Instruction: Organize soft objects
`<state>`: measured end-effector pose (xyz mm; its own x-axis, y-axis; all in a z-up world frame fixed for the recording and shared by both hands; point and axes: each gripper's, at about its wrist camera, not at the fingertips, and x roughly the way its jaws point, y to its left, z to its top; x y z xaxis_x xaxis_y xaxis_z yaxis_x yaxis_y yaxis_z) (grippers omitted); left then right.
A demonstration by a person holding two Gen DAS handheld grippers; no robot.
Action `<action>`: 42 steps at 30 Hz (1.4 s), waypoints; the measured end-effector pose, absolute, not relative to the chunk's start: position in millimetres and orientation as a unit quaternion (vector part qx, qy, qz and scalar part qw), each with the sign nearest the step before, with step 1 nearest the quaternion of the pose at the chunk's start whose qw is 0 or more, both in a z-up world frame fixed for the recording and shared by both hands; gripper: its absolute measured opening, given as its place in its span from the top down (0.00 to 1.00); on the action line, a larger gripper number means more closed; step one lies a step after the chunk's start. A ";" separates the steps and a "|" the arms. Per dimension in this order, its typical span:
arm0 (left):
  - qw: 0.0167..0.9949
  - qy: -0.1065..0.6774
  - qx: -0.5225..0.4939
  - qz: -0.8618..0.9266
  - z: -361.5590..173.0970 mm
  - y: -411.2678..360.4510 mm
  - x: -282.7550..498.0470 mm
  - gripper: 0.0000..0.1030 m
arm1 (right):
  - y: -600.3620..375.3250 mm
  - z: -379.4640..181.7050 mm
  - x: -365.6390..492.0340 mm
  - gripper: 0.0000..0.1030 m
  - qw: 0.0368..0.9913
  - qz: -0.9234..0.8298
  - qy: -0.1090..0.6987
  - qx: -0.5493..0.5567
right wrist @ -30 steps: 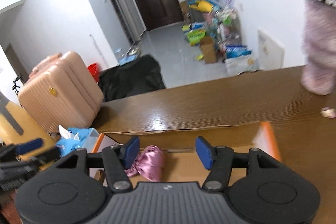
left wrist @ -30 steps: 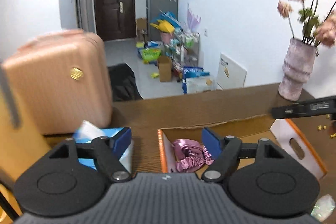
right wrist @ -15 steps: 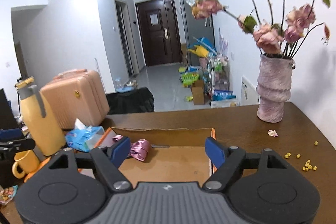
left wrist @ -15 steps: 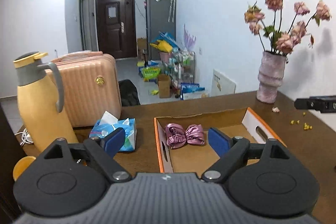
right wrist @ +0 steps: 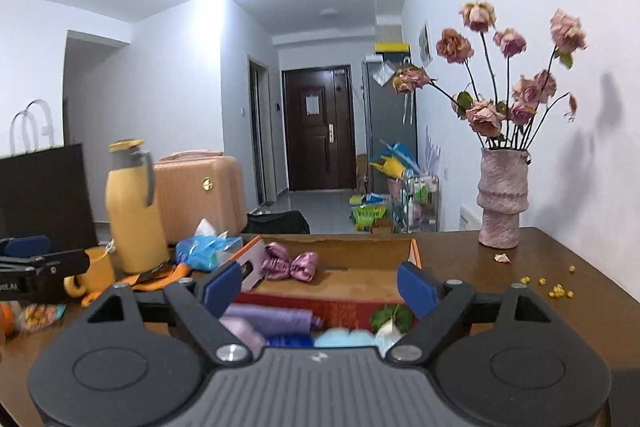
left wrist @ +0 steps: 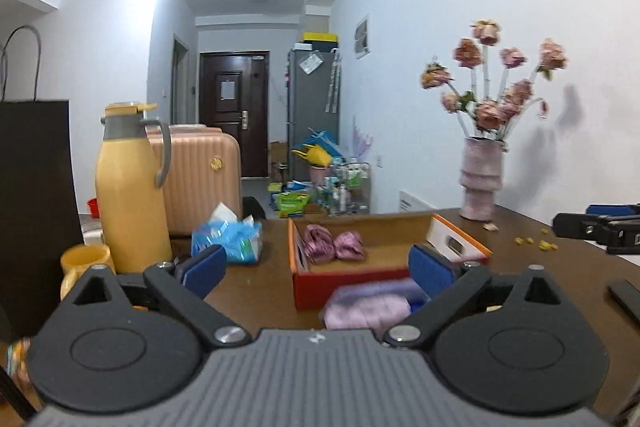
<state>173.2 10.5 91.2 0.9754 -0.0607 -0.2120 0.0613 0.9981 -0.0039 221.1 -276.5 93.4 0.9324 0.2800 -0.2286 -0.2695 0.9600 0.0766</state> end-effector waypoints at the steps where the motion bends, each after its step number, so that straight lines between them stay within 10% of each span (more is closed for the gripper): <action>1: 0.994 0.108 0.001 -0.034 84.9 11.5 160.9 0.01 | -274.2 86.4 205.6 0.16 0.983 0.138 0.114 0.023; 16: 0.989 0.139 0.037 -0.035 23.1 8.3 117.5 0.00 | -250.4 21.8 131.1 0.16 0.968 0.183 0.167 0.036; 28: 0.973 0.230 -0.018 -0.019 -14.3 20.3 184.5 0.01 | -211.5 1.5 210.2 0.41 0.943 0.254 0.214 0.020; 42: 0.923 0.325 -0.203 -0.028 -30.1 59.8 262.0 0.50 | -135.4 -19.4 362.9 0.55 0.894 0.334 0.297 0.019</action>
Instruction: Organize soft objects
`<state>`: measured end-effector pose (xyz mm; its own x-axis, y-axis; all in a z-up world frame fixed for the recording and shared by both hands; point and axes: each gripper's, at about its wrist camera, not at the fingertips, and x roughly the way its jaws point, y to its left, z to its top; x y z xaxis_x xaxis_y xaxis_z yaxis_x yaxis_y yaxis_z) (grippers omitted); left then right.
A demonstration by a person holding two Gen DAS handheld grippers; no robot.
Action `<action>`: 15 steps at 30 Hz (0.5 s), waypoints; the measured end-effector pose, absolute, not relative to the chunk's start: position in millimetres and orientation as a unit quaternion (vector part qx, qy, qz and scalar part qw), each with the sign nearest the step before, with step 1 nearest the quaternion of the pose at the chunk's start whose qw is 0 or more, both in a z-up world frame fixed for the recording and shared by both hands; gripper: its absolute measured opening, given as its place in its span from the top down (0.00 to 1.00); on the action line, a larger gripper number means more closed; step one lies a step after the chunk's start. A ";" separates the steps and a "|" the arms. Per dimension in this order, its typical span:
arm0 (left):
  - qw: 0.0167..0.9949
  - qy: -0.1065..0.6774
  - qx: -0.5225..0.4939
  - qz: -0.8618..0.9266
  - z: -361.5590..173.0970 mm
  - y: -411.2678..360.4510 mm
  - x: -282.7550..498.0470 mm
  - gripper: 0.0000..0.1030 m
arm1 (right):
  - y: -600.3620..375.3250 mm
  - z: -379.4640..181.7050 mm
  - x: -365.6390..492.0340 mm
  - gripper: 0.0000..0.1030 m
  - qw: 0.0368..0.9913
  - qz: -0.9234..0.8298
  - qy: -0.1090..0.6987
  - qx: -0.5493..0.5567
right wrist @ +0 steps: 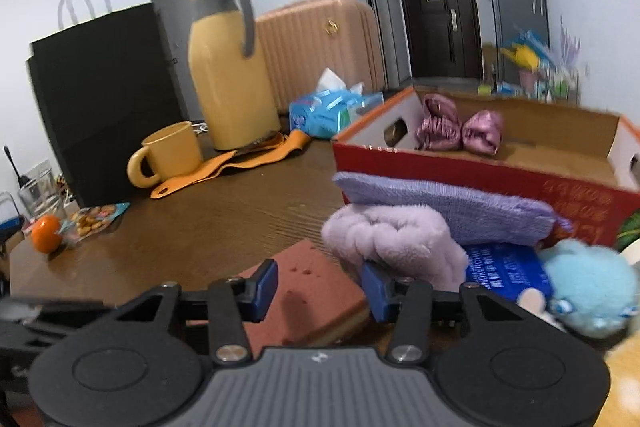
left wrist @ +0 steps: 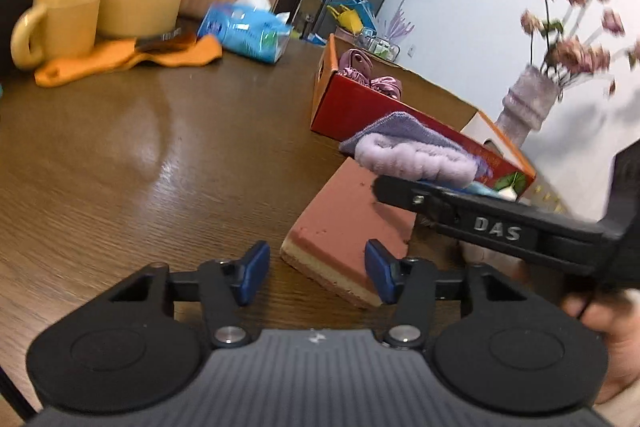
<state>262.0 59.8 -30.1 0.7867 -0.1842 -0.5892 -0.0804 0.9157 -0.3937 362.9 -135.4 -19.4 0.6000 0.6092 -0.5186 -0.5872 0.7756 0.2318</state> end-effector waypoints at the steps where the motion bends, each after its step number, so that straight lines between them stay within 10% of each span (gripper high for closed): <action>1: 0.919 0.328 -0.215 -0.031 -31.3 63.3 264.4 0.51 | -134.3 -22.3 368.5 0.55 0.891 0.337 0.302 0.028; 15: 0.913 0.340 -0.214 -0.077 -26.7 52.5 232.6 0.66 | -199.3 -33.2 259.5 0.81 0.877 0.319 0.337 0.125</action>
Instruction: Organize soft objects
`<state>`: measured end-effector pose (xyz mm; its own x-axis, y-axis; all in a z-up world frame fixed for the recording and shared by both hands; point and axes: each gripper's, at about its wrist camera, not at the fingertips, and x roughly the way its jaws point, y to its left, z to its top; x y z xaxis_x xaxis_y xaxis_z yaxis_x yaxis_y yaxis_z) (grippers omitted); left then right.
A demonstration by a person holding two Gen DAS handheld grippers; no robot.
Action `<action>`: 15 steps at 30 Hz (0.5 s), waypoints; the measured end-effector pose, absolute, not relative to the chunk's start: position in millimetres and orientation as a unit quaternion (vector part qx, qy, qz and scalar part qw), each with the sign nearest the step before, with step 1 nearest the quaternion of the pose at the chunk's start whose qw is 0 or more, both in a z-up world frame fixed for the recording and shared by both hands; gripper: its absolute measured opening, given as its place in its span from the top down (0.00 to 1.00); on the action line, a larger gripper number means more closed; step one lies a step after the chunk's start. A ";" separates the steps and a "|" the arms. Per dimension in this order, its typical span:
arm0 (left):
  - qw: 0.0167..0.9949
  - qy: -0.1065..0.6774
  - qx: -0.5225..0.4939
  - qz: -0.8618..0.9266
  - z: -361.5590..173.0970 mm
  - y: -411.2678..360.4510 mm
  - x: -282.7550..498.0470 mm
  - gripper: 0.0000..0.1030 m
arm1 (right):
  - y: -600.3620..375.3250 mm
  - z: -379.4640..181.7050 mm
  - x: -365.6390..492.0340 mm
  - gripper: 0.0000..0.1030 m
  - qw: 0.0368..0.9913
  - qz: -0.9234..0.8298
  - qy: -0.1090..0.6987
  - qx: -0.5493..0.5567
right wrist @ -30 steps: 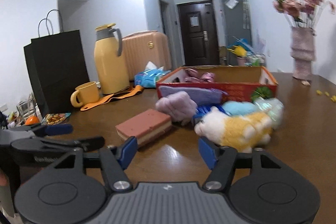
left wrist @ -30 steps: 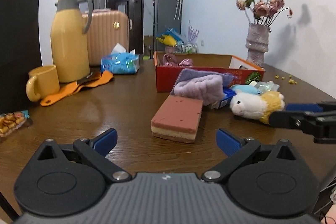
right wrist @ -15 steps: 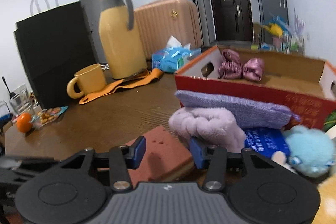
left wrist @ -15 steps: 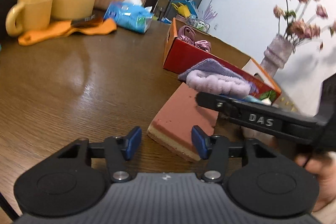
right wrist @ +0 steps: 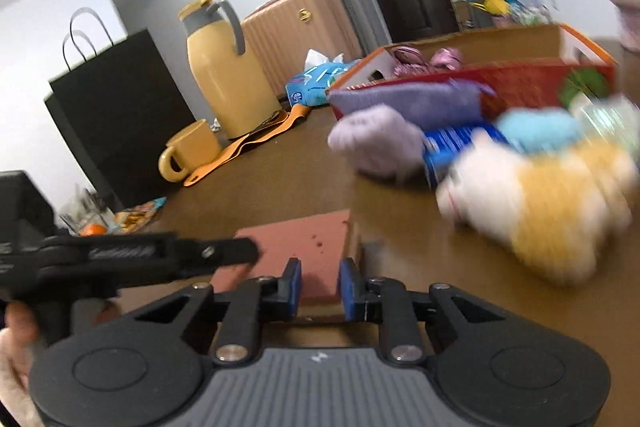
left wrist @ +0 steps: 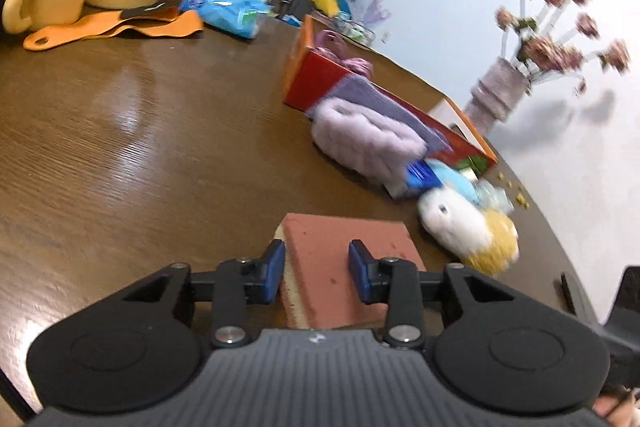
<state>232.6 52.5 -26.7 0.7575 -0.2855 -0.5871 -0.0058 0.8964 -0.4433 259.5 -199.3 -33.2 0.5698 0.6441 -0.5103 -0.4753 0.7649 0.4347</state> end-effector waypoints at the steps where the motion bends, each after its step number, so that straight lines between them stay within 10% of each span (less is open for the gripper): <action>1: 0.913 0.341 -0.209 -0.080 -26.1 47.8 229.2 0.66 | -203.5 -34.2 250.2 0.81 0.877 0.318 0.336 0.132; 15: 0.913 0.345 -0.176 -0.129 -24.4 27.7 193.2 0.59 | -240.4 -27.3 199.1 0.67 0.898 0.266 0.300 0.180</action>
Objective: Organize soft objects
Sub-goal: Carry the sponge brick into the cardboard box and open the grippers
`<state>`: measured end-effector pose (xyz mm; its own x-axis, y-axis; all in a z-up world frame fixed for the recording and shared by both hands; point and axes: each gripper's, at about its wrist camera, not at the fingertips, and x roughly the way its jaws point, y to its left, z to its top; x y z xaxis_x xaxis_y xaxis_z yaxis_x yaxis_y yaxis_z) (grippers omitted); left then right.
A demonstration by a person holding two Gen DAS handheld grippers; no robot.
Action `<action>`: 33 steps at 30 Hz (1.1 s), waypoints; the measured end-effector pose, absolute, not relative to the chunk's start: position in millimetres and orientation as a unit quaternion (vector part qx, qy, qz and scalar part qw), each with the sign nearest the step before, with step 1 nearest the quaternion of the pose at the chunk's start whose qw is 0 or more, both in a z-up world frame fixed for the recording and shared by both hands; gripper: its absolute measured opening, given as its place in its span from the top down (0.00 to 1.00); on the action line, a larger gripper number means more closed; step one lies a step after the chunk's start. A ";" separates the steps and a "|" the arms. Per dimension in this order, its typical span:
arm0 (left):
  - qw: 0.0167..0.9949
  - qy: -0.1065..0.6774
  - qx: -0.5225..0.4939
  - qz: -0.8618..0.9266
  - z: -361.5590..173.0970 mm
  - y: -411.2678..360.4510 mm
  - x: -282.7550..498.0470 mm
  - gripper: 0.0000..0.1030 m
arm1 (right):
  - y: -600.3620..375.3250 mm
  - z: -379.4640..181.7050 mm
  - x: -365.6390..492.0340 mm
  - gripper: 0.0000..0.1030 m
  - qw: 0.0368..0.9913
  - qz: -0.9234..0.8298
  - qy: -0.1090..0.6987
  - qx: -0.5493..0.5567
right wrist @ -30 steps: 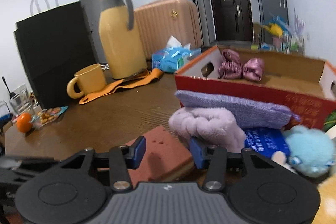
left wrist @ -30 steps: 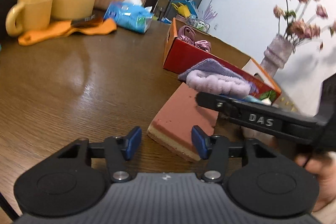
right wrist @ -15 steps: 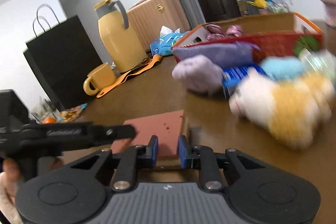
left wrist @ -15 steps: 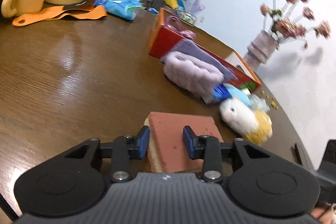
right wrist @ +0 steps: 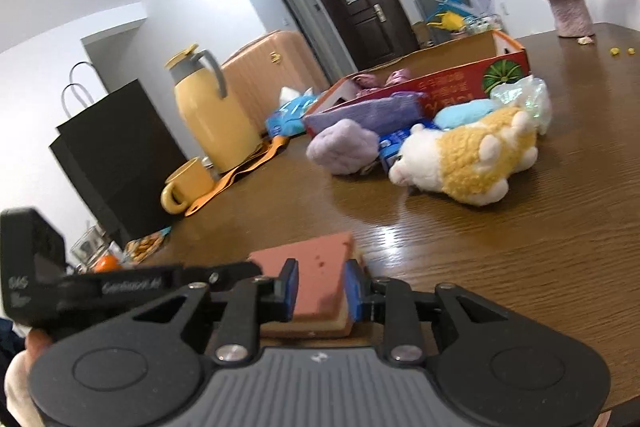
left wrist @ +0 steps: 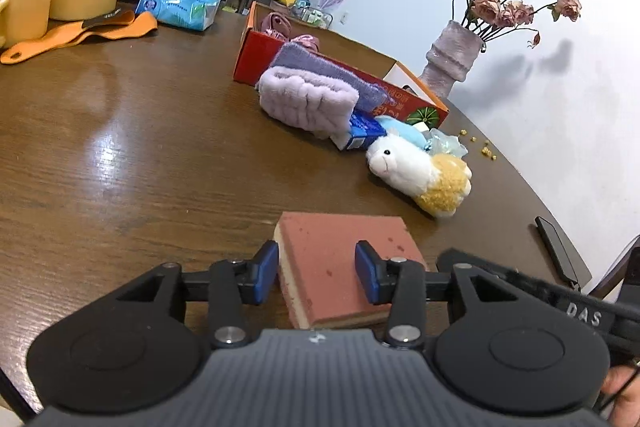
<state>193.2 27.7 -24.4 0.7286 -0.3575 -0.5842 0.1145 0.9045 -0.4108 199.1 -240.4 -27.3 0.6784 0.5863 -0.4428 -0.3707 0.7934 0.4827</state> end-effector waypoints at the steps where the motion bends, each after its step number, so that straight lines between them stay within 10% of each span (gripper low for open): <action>1: 0.911 0.347 -0.181 -0.129 -25.4 28.7 193.5 0.59 | -239.4 -29.4 203.1 0.65 0.899 0.262 0.300 0.183; 17: 0.913 0.299 -0.204 -0.187 16.0 25.8 234.8 0.69 | -235.0 -1.0 237.1 0.75 0.914 0.242 0.265 0.192; 33: 0.927 0.329 -0.144 -0.112 54.5 20.0 500.2 0.68 | -204.8 42.7 507.1 0.78 0.909 0.215 0.299 0.195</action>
